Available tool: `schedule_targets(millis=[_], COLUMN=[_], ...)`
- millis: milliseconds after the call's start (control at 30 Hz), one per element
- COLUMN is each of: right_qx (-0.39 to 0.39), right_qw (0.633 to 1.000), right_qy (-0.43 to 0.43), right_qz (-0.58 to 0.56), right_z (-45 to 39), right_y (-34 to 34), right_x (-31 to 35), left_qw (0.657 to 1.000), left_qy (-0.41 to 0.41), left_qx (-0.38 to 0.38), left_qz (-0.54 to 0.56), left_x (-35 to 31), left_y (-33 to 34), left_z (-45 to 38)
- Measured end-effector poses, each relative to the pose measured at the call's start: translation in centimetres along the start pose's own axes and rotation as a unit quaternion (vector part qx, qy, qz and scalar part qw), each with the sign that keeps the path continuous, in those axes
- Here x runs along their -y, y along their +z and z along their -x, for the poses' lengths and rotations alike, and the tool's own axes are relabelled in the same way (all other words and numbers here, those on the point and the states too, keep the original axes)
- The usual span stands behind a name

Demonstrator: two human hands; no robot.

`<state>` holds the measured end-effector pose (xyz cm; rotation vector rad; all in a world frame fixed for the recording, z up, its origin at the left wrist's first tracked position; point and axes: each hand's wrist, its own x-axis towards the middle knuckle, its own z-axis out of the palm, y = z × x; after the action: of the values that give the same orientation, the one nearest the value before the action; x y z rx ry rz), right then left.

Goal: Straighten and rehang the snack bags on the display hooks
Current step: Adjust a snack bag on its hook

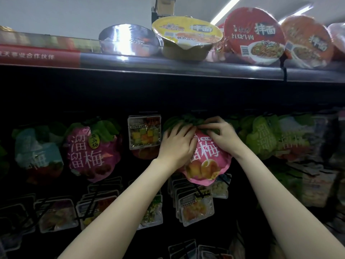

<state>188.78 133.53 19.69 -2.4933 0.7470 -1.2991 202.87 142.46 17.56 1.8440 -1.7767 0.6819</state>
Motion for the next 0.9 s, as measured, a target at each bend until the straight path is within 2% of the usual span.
schedule_targets(millis=[100,267,333,400,467,533,700,900], right_qx=[-0.003,-0.005,-0.028,-0.061,-0.091,-0.108,-0.038,-0.005], right_qw=[1.000,1.000,0.998,0.995,0.990,0.987,0.995,0.997], right_qy=[-0.008,-0.026,-0.046,-0.080,-0.107,-0.109,-0.041,-0.033], right_qz=[-0.002,-0.004,-0.019,-0.020,-0.034,-0.051,-0.079,-0.074], right_z=[0.4,1.2,1.5,1.4,1.0,0.3,-0.8,-0.6], right_y=[0.0,0.2,0.1,-0.1,0.0,0.2,0.8,0.1], right_x=[-0.1,-0.3,-0.3,-0.1,0.3,0.7,0.4,-0.4], left_qw=[0.999,1.000,0.996,0.988,0.983,0.986,0.988,0.982], left_qy=[0.004,-0.005,-0.019,-0.028,-0.030,-0.027,0.017,0.044], left_qx=[-0.035,-0.007,-0.045,-0.115,-0.159,-0.159,-0.151,-0.168], left_qz=[-0.009,0.023,0.073,0.100,0.084,0.052,0.008,-0.081], left_x=[-0.1,0.1,0.3,0.5,0.6,0.5,0.4,0.7], left_y=[0.1,0.6,0.4,0.0,-0.4,-0.6,0.3,0.9], left_z=[0.3,1.4,1.5,1.2,0.5,-0.1,-0.7,-0.4])
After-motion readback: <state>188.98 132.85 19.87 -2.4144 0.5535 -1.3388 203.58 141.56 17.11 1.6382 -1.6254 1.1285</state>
